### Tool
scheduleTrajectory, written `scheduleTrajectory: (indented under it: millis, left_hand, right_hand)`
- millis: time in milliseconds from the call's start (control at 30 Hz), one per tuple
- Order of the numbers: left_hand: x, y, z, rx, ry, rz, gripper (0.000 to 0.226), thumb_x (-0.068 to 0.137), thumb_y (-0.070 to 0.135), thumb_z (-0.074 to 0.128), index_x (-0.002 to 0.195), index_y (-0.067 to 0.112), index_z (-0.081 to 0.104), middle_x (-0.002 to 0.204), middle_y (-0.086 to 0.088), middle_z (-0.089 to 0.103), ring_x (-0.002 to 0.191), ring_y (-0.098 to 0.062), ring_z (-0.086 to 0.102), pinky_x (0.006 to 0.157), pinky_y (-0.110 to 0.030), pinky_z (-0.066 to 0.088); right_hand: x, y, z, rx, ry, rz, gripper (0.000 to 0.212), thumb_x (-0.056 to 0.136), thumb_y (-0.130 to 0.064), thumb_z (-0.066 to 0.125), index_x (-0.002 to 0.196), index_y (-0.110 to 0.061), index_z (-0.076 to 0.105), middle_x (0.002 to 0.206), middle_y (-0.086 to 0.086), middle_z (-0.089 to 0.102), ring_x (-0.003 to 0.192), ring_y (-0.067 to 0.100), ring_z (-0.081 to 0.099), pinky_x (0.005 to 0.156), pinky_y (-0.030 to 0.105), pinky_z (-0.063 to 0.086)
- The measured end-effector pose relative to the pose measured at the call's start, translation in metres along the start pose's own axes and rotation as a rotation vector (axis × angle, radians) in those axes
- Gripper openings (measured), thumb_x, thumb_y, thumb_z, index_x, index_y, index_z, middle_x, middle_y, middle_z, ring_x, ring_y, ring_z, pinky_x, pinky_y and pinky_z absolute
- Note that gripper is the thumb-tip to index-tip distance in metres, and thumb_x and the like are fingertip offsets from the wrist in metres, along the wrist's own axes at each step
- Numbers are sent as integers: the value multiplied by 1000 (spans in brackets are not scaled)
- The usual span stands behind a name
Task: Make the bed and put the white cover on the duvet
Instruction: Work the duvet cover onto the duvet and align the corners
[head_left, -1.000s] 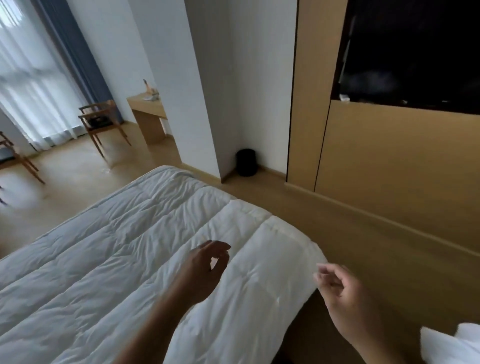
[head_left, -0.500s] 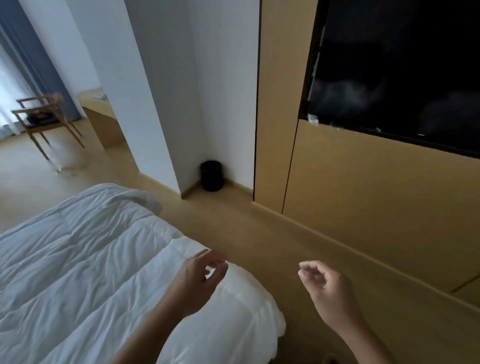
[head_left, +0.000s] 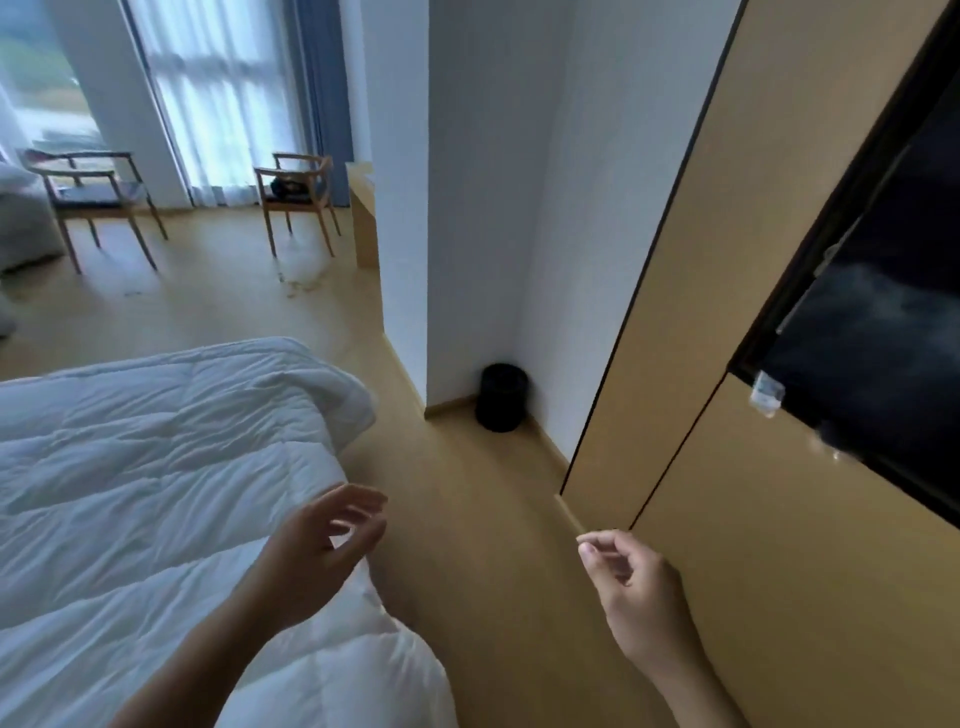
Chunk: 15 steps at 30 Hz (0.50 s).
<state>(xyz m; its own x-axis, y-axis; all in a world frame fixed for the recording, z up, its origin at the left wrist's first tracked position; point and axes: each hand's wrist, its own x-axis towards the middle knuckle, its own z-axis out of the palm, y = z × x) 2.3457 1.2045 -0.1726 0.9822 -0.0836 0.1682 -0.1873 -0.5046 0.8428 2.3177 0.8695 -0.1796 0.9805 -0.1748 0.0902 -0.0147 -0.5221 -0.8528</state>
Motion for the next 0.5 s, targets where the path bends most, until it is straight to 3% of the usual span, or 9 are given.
scheduleTrajectory:
  millis: [133, 333, 433, 500]
  left_hand:
    - [73, -18, 3, -46, 130, -71, 21, 86, 22, 70, 97, 40, 72, 96, 17, 73, 86, -6, 72, 74, -17, 56]
    - [224, -56, -3, 8, 230, -104, 16, 91, 16, 73, 100, 29, 73, 92, 14, 74, 86, -10, 72, 74, -25, 60]
    - [298, -66, -33, 33, 293, -93, 15, 93, 17, 72, 101, 30, 72, 91, 14, 74, 86, -10, 72, 74, -23, 59]
    - [340, -74, -55, 44, 331, -107, 13, 91, 31, 73, 103, 34, 70, 94, 17, 73, 88, -9, 72, 76, -23, 58]
  right_hand:
    - [100, 3, 17, 24, -119, -60, 13, 94, -21, 69, 87, -30, 74, 85, -24, 70, 83, -1, 68, 66, 14, 49]
    - [283, -5, 69, 34, -248, -122, 17, 93, -16, 71, 86, -32, 75, 83, -19, 73, 82, 1, 69, 68, 17, 53]
    - [374, -30, 107, 59, -298, -161, 24, 91, -16, 72, 81, -37, 76, 80, -18, 74, 78, 2, 69, 64, 10, 49]
    - [434, -46, 133, 70, -346, -195, 22, 92, -20, 71, 89, -42, 74, 84, -18, 74, 80, 2, 69, 66, 13, 51]
